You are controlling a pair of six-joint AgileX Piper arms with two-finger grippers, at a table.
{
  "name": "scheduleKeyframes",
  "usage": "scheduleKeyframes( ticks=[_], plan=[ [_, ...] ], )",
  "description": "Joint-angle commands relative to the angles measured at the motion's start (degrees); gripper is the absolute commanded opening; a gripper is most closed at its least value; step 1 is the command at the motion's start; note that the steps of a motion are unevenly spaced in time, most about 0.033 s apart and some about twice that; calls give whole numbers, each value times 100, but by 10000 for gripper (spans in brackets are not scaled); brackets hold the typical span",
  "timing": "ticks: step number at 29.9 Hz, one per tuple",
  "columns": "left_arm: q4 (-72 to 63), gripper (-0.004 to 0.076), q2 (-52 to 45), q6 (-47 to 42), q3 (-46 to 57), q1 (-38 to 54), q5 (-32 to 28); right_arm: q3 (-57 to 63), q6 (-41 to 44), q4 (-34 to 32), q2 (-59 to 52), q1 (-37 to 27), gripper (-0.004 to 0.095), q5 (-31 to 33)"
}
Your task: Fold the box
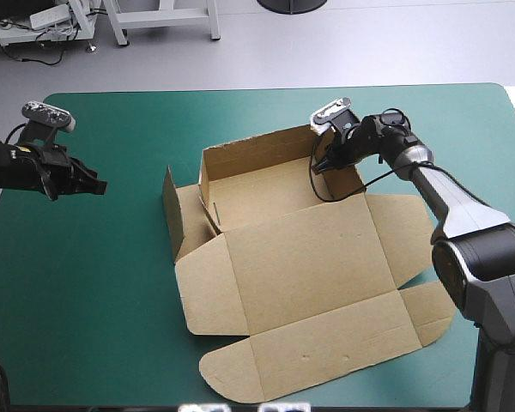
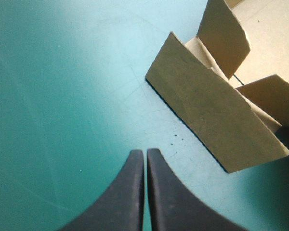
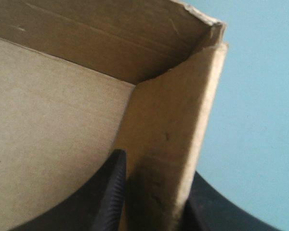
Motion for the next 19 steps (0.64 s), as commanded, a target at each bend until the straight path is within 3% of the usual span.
scheduleKeyframes(
  ticks=[1, 13, 19],
  plan=[
    [-238, 6, -164, 24, -161, -11, -191, -106, -123, -114, -374, -3, 310, -103],
    [-238, 6, -164, 24, -161, -11, -200, -1209, -121, -276, -929, -3, 310, 612],
    [-238, 6, -164, 24, -161, -11, -200, -1687, 483, -522, -1003, -13, 306, 2195]
  ],
)
